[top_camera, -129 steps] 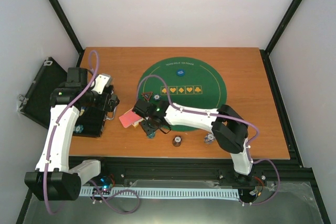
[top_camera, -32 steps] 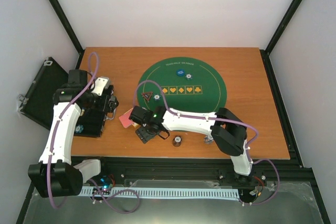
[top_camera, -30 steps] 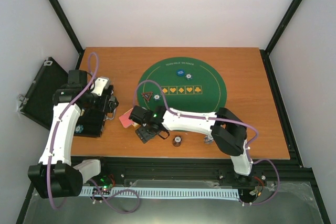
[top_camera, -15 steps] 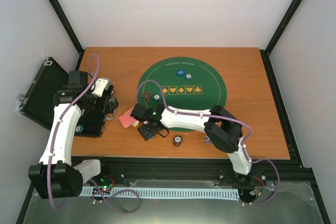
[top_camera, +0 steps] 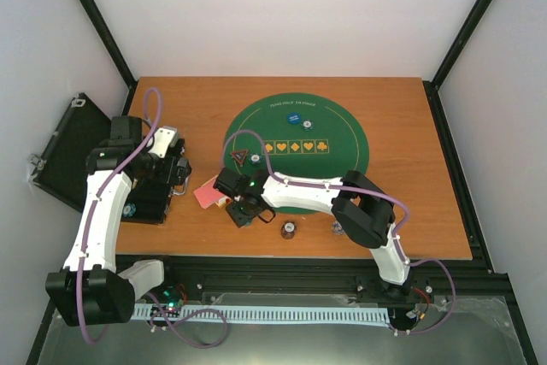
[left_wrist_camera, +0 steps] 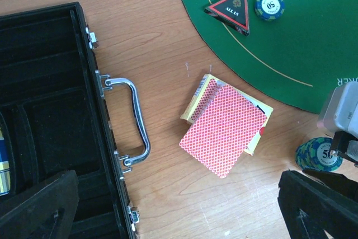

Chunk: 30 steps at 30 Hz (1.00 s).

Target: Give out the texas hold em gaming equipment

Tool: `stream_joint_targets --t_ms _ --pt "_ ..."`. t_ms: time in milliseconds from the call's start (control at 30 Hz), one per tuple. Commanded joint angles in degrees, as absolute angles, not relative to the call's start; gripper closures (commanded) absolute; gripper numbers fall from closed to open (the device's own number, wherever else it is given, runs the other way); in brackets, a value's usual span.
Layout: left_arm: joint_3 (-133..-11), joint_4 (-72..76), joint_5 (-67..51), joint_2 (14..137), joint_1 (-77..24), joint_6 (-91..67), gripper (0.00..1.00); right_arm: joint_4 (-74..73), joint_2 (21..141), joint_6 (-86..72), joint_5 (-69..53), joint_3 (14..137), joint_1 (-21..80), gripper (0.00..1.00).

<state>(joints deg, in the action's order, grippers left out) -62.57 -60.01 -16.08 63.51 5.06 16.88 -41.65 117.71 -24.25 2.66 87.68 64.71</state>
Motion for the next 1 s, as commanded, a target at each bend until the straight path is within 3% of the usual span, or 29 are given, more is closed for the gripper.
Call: stream_joint_targets --t_ms 0,433,667,967 --pt "-65.21 -60.45 -16.54 62.4 5.45 18.19 0.0 -40.69 118.89 -24.17 3.13 86.46 64.05 0.42" --pt "-65.23 -60.82 -16.64 62.11 5.45 18.46 0.0 -40.08 117.57 -24.28 2.96 85.86 63.89 0.53" --pt "-65.35 -60.98 -16.79 61.97 5.45 18.45 0.0 -40.22 116.95 -24.43 2.86 85.7 63.9 0.66" --pt "-65.32 -61.08 -17.35 62.23 5.45 18.22 0.0 -41.85 114.9 -23.76 3.08 86.36 63.9 0.69"
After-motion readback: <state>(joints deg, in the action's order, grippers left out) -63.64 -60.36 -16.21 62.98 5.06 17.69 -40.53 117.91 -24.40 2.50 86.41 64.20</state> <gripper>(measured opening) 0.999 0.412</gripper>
